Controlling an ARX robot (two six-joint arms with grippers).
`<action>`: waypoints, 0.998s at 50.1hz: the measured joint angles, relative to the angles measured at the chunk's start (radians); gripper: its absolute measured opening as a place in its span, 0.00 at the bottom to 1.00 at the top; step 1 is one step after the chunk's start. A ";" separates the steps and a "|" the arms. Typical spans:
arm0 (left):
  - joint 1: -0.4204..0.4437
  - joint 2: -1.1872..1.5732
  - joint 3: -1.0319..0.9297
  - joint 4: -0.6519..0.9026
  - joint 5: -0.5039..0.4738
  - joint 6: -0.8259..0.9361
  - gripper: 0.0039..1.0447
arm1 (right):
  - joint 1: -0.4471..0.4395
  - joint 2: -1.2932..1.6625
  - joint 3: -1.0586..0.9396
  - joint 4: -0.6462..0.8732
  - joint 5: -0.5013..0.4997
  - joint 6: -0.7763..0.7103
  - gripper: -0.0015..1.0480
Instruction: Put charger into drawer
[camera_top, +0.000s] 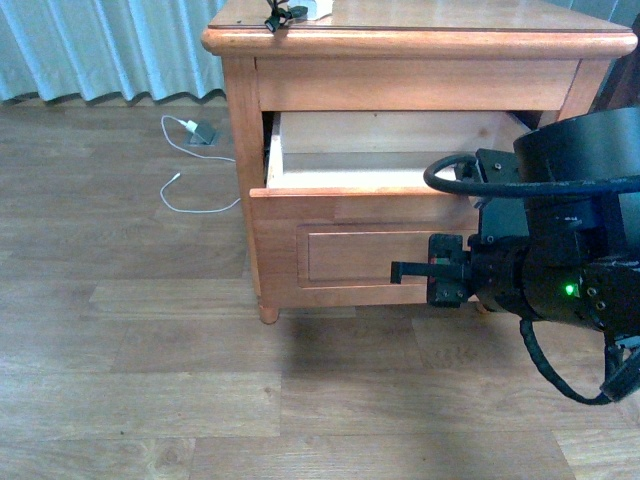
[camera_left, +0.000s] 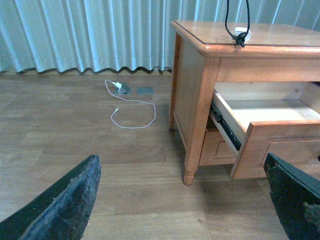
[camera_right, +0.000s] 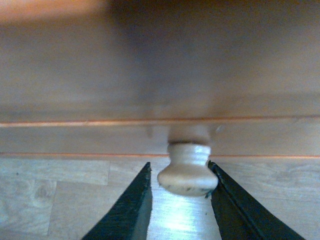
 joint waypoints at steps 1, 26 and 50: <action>0.000 0.000 0.000 0.000 0.000 0.000 0.95 | 0.001 -0.002 -0.005 0.000 0.000 0.000 0.38; 0.000 0.000 0.000 0.000 0.000 0.000 0.95 | -0.097 -0.620 -0.285 -0.158 -0.077 -0.019 0.92; 0.000 0.000 0.000 0.000 0.000 0.000 0.95 | -0.278 -1.352 -0.576 -0.389 -0.169 -0.087 0.92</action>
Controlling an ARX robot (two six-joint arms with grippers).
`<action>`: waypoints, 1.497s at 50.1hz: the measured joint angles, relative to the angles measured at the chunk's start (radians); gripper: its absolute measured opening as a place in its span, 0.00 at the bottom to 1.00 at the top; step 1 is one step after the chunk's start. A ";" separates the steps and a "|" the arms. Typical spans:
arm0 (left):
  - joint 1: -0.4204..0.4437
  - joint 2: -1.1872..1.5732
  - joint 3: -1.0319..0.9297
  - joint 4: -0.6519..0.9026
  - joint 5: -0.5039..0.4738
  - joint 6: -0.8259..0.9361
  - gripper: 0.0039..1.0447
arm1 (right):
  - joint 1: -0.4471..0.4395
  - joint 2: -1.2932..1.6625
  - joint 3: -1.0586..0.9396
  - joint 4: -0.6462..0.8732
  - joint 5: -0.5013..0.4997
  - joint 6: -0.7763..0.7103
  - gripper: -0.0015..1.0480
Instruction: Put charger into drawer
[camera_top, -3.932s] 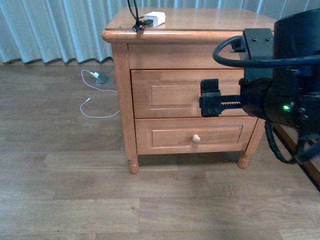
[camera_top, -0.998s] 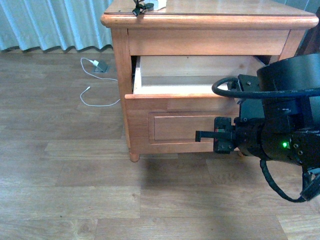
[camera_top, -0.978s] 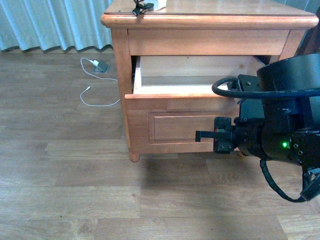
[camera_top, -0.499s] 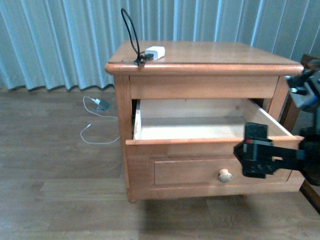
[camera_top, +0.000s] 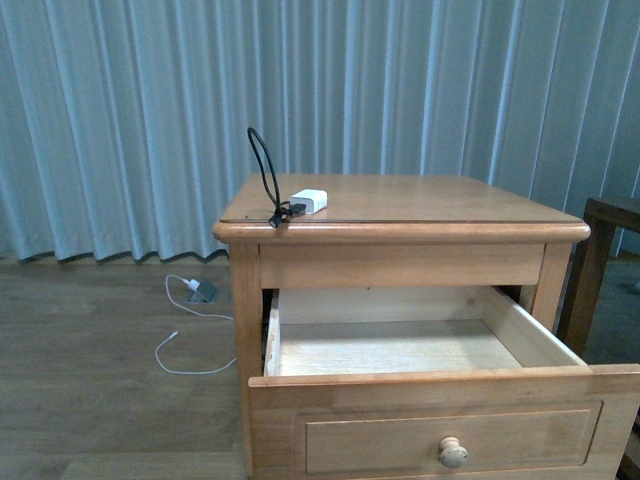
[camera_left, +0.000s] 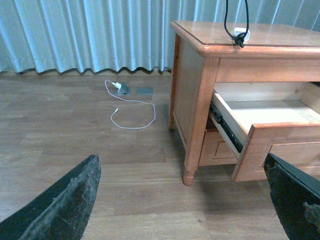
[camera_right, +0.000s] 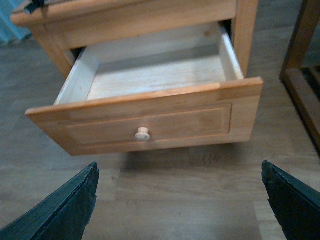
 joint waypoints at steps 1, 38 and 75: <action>0.000 0.000 0.000 0.000 0.000 0.000 0.95 | 0.000 -0.002 0.000 0.000 0.000 0.000 0.92; 0.000 0.000 0.000 0.000 0.001 0.000 0.95 | -0.041 -0.286 -0.253 0.256 0.151 -0.154 0.18; -0.244 0.461 0.105 0.238 -0.424 -0.106 0.95 | -0.041 -0.286 -0.253 0.256 0.151 -0.154 0.92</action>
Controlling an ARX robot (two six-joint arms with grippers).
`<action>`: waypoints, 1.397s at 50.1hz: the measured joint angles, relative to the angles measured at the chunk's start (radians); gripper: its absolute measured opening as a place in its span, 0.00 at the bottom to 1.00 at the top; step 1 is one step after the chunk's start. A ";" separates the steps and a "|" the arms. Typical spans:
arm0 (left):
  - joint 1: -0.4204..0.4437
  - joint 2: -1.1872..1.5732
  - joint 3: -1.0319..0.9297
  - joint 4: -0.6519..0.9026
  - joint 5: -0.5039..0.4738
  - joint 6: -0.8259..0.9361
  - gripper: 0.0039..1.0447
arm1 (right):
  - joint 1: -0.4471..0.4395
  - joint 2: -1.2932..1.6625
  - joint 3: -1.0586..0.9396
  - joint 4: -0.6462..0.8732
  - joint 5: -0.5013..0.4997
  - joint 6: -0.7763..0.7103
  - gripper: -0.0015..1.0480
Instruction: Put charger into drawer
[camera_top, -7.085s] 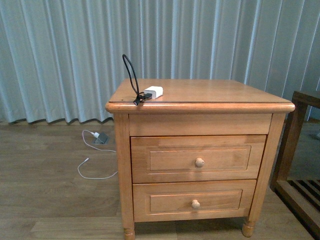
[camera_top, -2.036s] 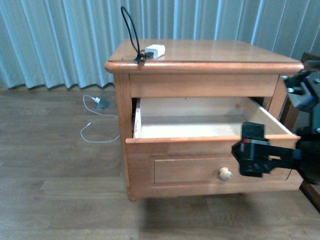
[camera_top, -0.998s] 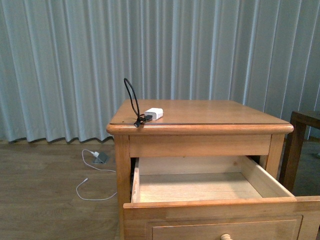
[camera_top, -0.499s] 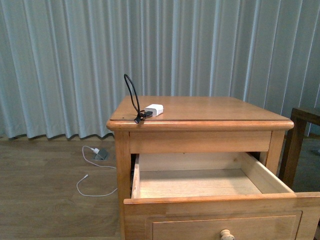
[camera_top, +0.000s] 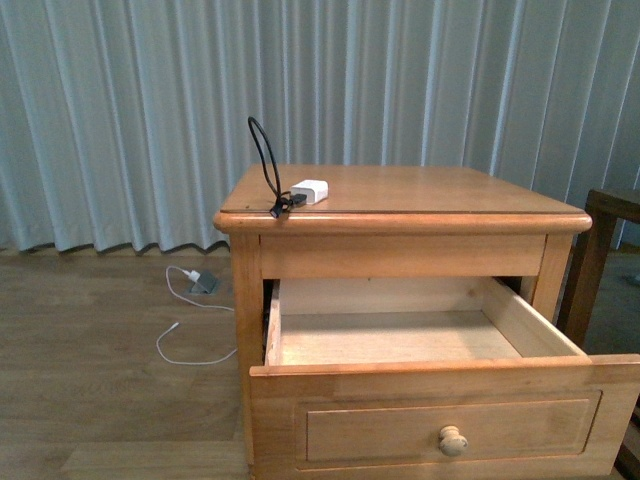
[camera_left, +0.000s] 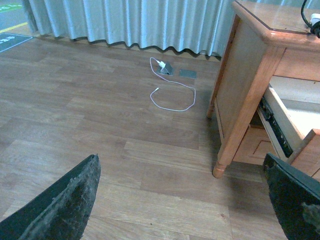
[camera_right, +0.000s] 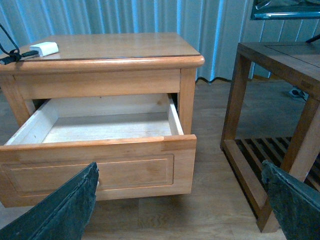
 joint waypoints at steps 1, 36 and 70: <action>-0.006 0.050 0.021 0.029 0.009 -0.001 0.95 | 0.000 0.000 0.000 0.000 0.000 0.000 0.92; -0.163 1.370 1.134 0.165 -0.039 -0.042 0.95 | 0.000 0.000 0.000 0.000 0.000 0.000 0.92; -0.176 1.869 1.820 -0.096 -0.114 -0.159 0.74 | 0.000 0.000 0.000 0.000 0.000 0.000 0.92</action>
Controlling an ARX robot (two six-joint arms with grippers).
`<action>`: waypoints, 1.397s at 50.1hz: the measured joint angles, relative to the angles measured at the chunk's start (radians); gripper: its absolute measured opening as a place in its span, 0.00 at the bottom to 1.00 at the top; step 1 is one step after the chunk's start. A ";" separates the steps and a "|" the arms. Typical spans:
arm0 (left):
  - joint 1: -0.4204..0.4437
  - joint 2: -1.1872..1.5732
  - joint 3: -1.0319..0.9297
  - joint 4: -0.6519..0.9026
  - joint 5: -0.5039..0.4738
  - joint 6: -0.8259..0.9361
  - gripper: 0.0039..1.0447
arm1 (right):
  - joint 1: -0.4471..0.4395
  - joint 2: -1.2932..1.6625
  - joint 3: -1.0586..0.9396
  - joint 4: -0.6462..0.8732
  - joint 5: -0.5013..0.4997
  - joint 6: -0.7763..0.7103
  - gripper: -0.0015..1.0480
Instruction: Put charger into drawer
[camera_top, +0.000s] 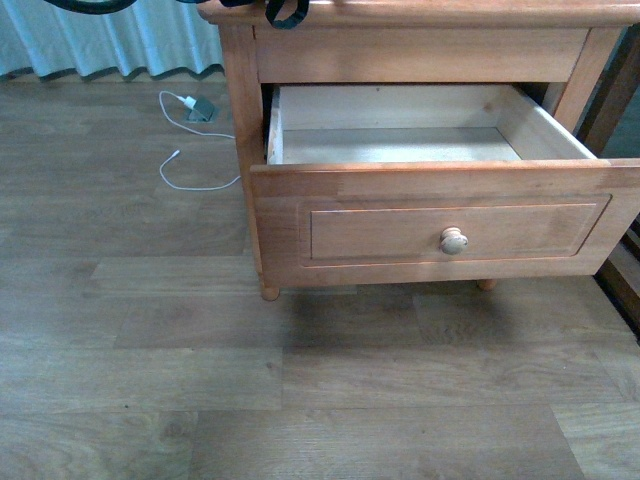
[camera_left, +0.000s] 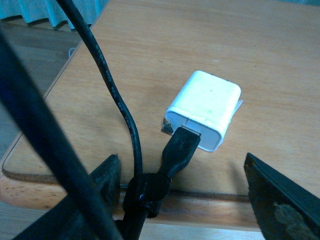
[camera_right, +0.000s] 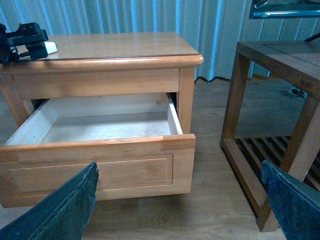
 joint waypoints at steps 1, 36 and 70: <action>0.000 0.003 0.003 -0.005 -0.001 0.000 0.71 | 0.000 0.000 0.000 0.000 0.000 0.000 0.92; -0.001 -0.198 -0.262 0.076 0.066 -0.010 0.08 | 0.000 0.000 0.000 0.000 0.000 0.000 0.92; -0.111 -0.393 -0.637 0.109 0.382 -0.059 0.07 | 0.000 0.000 0.000 0.000 0.000 0.000 0.92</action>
